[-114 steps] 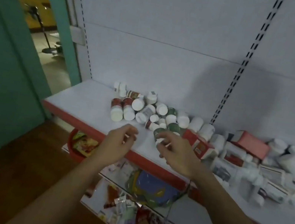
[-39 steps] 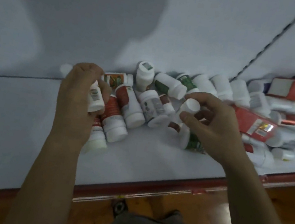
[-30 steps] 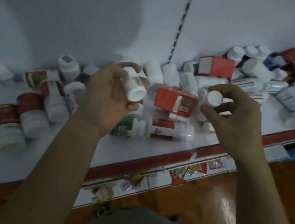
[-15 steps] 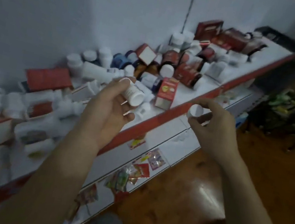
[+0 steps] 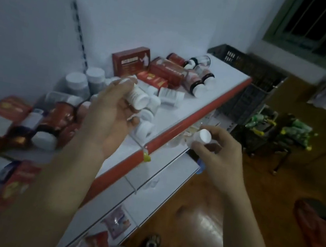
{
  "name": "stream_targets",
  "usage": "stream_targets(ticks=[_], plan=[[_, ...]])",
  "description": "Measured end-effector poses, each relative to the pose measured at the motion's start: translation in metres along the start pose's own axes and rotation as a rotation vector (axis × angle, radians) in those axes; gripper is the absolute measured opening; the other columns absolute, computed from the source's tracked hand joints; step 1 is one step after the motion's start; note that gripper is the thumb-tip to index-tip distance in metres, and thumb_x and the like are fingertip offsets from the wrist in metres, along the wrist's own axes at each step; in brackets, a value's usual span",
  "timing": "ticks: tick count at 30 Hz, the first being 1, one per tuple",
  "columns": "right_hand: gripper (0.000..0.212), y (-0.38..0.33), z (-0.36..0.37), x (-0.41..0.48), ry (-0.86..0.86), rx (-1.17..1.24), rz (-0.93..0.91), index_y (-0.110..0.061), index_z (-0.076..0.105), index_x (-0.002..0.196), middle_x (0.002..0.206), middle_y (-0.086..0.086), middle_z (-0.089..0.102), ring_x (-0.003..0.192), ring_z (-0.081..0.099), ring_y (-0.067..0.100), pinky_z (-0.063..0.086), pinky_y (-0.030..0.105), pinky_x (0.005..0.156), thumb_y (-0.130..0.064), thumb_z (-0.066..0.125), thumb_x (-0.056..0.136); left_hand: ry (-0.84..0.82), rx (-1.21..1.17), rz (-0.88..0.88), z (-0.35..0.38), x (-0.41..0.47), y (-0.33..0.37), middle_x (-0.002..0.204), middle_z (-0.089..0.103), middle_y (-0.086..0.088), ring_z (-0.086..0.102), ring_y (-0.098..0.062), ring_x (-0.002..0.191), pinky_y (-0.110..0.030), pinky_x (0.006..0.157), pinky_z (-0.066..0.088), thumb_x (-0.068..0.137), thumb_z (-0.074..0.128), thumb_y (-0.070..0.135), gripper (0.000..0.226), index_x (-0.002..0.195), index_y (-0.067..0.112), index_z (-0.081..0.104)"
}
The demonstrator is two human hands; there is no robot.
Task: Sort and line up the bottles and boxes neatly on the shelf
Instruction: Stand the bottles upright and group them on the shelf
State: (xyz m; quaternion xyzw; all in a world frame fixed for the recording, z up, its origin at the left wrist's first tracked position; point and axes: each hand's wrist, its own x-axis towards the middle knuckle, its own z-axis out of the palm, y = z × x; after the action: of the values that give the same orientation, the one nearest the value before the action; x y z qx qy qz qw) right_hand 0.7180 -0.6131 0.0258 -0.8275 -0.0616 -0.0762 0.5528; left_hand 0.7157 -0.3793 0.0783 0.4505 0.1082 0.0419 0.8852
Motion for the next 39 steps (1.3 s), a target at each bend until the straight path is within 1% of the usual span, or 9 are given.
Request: stream_targets(ticks=[2, 8, 16, 20, 23, 27, 31, 34, 39], plan=[[0.027, 0.026, -0.016, 0.032, 0.025, 0.017, 0.056, -0.027, 0.069, 0.107, 0.103, -0.011, 0.07, 0.092, 0.068, 0.014, 0.06, 0.041, 0.08, -0.013, 0.079, 0.087, 0.032, -0.082, 0.008, 0.037, 0.046, -0.013, 0.079, 0.064, 0.0, 0.058, -0.009, 0.061, -0.023, 0.054, 0.042, 0.098, 0.06, 0.027, 0.006, 0.097, 0.021, 0.06], [0.029, 0.088, -0.078, 0.133, 0.12, -0.037, 0.16, -0.028, 0.069, 0.11, 0.108, -0.009, 0.07, 0.099, 0.068, 0.013, 0.059, 0.045, 0.082, -0.019, 0.081, 0.085, 0.018, -0.011, -0.11, 0.129, 0.151, -0.058, 0.082, 0.067, 0.002, 0.059, -0.008, 0.063, -0.025, 0.059, 0.041, 0.099, 0.06, 0.029, 0.01, 0.101, 0.021, 0.064], [0.027, 0.139, -0.113, 0.301, 0.071, -0.099, 0.059, -0.026, 0.066, 0.111, 0.104, -0.007, 0.068, 0.092, 0.067, 0.017, 0.056, 0.043, 0.078, -0.02, 0.079, 0.089, 0.066, 0.026, -0.074, 0.177, 0.263, -0.112, 0.083, 0.066, 0.003, 0.058, -0.009, 0.069, -0.026, 0.063, 0.039, 0.101, 0.057, 0.027, 0.015, 0.114, 0.021, 0.061], [0.027, 0.173, -0.116, 0.401, -0.032, -0.162, -0.011, -0.03, 0.067, 0.111, 0.103, -0.016, 0.069, 0.087, 0.066, 0.004, 0.058, 0.043, 0.078, -0.025, 0.079, 0.087, 0.197, 0.262, 0.076, 0.205, 0.324, -0.143, 0.088, 0.066, 0.001, 0.062, -0.016, 0.08, -0.038, 0.069, 0.053, 0.096, 0.063, 0.025, 0.007, 0.101, 0.023, 0.067], [0.023, 0.194, -0.11, 0.471, -0.154, -0.187, -0.087, -0.029, 0.067, 0.108, 0.101, -0.021, 0.067, 0.082, 0.065, 0.001, 0.058, 0.031, 0.07, -0.024, 0.077, 0.088, 0.206, 0.495, 0.248, 0.225, 0.37, -0.153, 0.094, 0.067, 0.004, 0.063, -0.015, 0.083, -0.035, 0.073, 0.055, 0.093, 0.066, 0.025, 0.011, 0.103, 0.027, 0.066], [0.025, 0.215, -0.101, 0.553, -0.338, -0.212, -0.158, -0.028, 0.066, 0.109, 0.098, -0.026, 0.063, 0.081, 0.063, 0.005, 0.054, 0.025, 0.067, -0.022, 0.076, 0.087, 0.175, 1.172, 0.423, 0.246, 0.428, -0.164, 0.107, 0.065, 0.011, 0.063, -0.012, 0.093, -0.038, 0.081, 0.054, 0.096, 0.064, 0.028, 0.021, 0.115, 0.034, 0.057], [0.03, 0.228, -0.087, 0.604, -0.45, -0.194, -0.227, -0.027, 0.066, 0.111, 0.099, -0.022, 0.064, 0.079, 0.063, 0.006, 0.053, 0.026, 0.069, -0.019, 0.077, 0.084, 0.194, 1.498, 0.295, 0.258, 0.453, -0.186, 0.114, 0.062, 0.01, 0.06, -0.014, 0.098, -0.044, 0.082, 0.054, 0.097, 0.064, 0.028, 0.025, 0.118, 0.036, 0.053], [0.037, 0.226, -0.077, 0.628, -0.489, -0.14, -0.259, -0.027, 0.063, 0.116, 0.101, -0.027, 0.06, 0.082, 0.062, 0.004, 0.052, 0.018, 0.068, -0.016, 0.078, 0.084, 0.193, 1.573, 0.199, 0.253, 0.459, -0.199, 0.116, 0.06, 0.007, 0.058, -0.015, 0.098, -0.045, 0.083, 0.053, 0.098, 0.063, 0.018, 0.024, 0.118, 0.029, 0.057], [0.04, 0.221, -0.077, 0.655, -0.507, -0.093, -0.269, -0.032, 0.061, 0.118, 0.099, -0.028, 0.06, 0.083, 0.064, 0.005, 0.056, 0.021, 0.07, -0.022, 0.079, 0.084, 0.259, 1.634, 0.116, 0.259, 0.47, -0.203, 0.123, 0.059, 0.007, 0.058, -0.016, 0.105, -0.044, 0.085, 0.054, 0.097, 0.064, 0.01, 0.033, 0.124, 0.028, 0.059]])
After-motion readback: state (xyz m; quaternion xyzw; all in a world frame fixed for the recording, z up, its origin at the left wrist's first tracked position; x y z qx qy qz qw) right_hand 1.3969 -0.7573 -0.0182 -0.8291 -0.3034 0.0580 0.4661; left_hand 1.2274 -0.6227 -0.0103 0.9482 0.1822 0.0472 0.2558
